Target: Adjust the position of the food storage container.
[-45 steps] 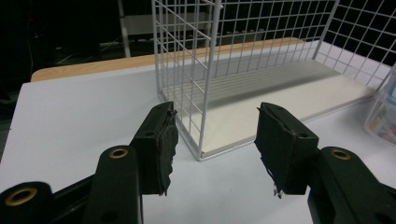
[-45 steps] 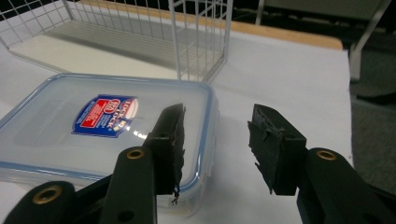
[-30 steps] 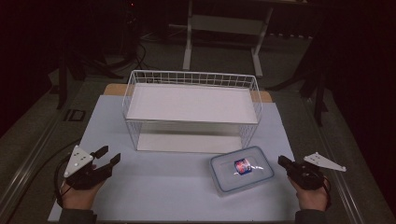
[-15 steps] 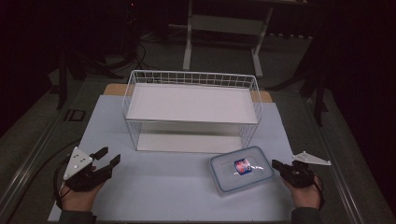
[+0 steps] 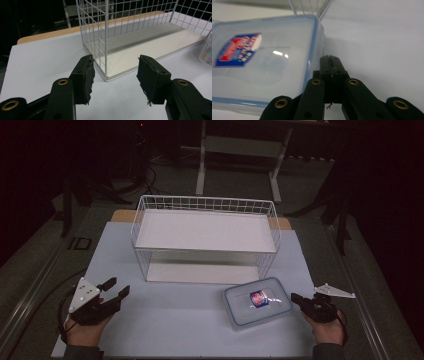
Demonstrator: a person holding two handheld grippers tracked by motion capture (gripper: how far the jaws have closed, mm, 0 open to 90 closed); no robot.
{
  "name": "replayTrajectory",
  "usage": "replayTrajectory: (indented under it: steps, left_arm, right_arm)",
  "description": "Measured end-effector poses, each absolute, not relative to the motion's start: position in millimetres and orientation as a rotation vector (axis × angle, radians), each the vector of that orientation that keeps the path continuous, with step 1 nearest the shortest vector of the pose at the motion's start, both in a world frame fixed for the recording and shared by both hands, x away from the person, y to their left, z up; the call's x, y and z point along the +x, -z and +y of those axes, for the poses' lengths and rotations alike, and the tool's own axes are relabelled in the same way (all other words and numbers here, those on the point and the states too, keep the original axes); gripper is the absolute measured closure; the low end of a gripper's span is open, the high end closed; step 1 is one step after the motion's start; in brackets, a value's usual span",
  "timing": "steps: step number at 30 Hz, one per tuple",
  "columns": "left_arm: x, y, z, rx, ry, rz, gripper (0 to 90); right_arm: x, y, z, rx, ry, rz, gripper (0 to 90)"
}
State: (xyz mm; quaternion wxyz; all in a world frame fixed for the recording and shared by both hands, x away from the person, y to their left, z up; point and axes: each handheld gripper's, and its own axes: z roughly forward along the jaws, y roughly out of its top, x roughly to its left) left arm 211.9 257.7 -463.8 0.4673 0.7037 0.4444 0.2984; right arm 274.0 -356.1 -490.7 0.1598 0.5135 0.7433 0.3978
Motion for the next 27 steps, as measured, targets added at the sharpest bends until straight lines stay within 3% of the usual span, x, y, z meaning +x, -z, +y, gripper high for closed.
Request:
replayTrajectory:
  steps: [27]
  left_arm:
    - [214, 465, 248, 1.761, -0.713, 1.066, 46.8]
  right_arm:
    - [264, 492, -269, 1.152, -1.178, 2.437, 89.8]
